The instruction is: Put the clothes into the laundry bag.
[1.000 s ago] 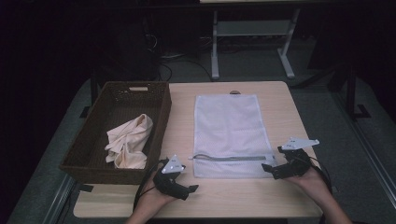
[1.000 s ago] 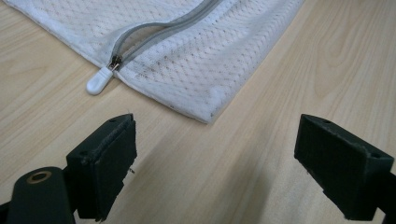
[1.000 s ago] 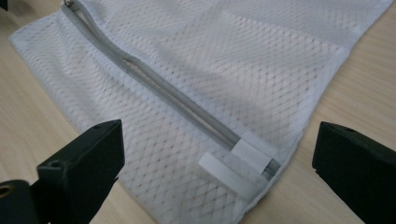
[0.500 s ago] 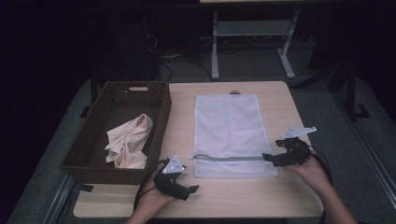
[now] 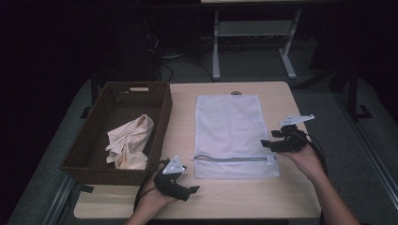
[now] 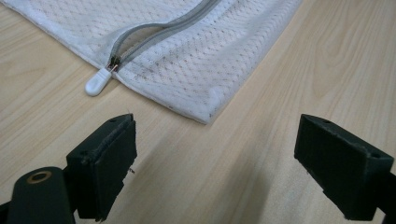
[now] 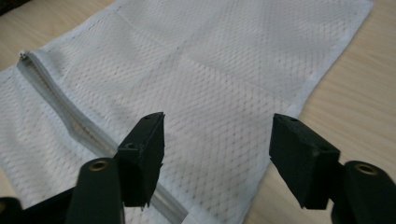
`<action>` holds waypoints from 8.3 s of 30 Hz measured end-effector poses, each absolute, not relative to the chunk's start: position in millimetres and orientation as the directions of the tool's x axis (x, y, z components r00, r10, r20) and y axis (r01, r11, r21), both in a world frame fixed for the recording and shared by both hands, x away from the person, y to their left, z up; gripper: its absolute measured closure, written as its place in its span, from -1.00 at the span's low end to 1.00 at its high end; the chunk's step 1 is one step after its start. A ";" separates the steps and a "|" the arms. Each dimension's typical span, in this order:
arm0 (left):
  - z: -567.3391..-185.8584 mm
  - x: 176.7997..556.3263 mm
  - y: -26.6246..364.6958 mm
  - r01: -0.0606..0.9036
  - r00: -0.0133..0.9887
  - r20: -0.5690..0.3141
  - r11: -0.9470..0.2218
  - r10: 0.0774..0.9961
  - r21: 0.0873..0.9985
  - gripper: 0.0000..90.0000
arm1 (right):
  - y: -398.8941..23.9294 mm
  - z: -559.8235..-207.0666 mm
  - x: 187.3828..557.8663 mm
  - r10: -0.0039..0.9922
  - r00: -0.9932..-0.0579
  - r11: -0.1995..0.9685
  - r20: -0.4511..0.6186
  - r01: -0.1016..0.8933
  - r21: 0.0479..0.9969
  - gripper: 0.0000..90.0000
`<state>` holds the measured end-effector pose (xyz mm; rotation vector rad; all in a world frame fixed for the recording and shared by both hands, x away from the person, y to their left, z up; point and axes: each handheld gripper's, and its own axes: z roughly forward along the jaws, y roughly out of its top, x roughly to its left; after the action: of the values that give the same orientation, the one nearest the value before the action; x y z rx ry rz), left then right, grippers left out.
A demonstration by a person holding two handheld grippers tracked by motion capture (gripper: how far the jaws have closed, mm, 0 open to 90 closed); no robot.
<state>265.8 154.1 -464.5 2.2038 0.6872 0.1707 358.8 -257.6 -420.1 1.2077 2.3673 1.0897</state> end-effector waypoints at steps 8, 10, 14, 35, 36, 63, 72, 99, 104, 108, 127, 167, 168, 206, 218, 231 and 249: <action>-464.9 265.9 154.2 0.423 0.843 -0.107 -0.528 0.527 0.736 -0.73 | -255.6 -418.8 377.4 0.774 -0.623 0.357 0.114 0.578 0.734 0.10; -465.1 266.1 154.2 0.424 0.843 -0.109 -0.527 0.526 0.736 -0.73 | -255.2 -419.8 380.4 0.778 -0.618 0.352 0.109 0.574 0.739 0.18; -465.9 266.2 153.8 0.426 0.844 -0.113 -0.529 0.524 0.734 -0.73 | -253.6 -419.8 393.0 0.770 -0.623 0.359 0.134 0.597 0.717 0.20; -467.3 265.5 154.0 0.430 0.846 -0.122 -0.529 0.519 0.732 -0.73 | -253.4 -454.2 418.5 0.823 -0.566 0.385 0.050 0.619 0.685 0.99; -467.4 265.5 153.9 0.431 0.845 -0.123 -0.527 0.520 0.732 -0.73 | -253.0 -456.1 419.2 0.830 -0.555 0.380 0.051 0.630 0.677 0.99; -469.5 266.0 153.1 0.437 0.845 -0.129 -0.532 0.519 0.725 -0.72 | -278.4 -465.1 423.6 0.867 -0.495 0.358 0.057 0.698 0.620 0.99; -470.0 266.8 153.7 0.440 0.842 -0.129 -0.530 0.523 0.725 -0.72 | -298.1 -464.0 422.8 0.889 -0.454 0.332 0.053 0.721 0.607 0.99; -470.3 266.4 153.0 0.437 0.846 -0.128 -0.535 0.518 0.723 -0.72 | -348.7 -462.7 417.9 0.945 -0.326 0.250 0.023 0.767 0.591 0.99; -470.2 266.4 153.1 0.436 0.846 -0.127 -0.536 0.518 0.723 -0.72 | -356.2 -462.7 416.5 0.951 -0.308 0.245 0.006 0.769 0.591 0.99; -470.4 266.2 152.8 0.437 0.846 -0.129 -0.535 0.518 0.723 -0.72 | -359.9 -462.4 416.0 0.955 -0.297 0.250 -0.016 0.771 0.586 0.99; -469.8 266.3 151.9 0.436 0.846 -0.127 -0.535 0.519 0.723 -0.72 | -373.6 -460.4 408.9 0.953 -0.303 0.230 0.013 0.750 0.620 0.93; -467.3 263.8 152.1 0.430 0.850 -0.117 -0.546 0.514 0.719 -0.72 | -329.8 -456.7 276.1 0.810 -0.586 0.510 -0.039 0.670 0.540 1.00; -467.3 263.9 152.1 0.429 0.850 -0.117 -0.547 0.513 0.719 -0.72 | -326.9 -456.6 275.3 0.804 -0.594 0.516 -0.037 0.665 0.539 1.00; -467.3 263.1 149.2 0.435 0.856 -0.124 -0.570 0.502 0.697 -0.73 | -197.8 -456.4 246.9 0.426 -0.904 0.739 0.038 0.372 0.562 0.99; -469.1 262.0 147.5 0.417 0.865 -0.103 -0.590 0.491 0.691 -0.73 | -193.4 -458.8 244.8 0.411 -0.910 0.716 0.061 0.363 0.596 0.66; -469.6 262.2 149.2 0.414 0.869 -0.106 -0.591 0.484 0.692 -0.73 | -213.7 -450.2 239.6 0.574 -0.817 0.557 0.055 0.439 0.705 -0.36; -464.0 261.2 147.1 0.412 0.873 -0.116 -0.589 0.474 0.695 -0.73 | -256.8 -458.2 227.0 0.738 -0.672 0.417 0.063 0.528 0.739 -0.97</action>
<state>261.2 147.1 -464.0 2.2746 0.6354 0.1041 227.0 -256.8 -458.2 1.1026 2.4037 1.1061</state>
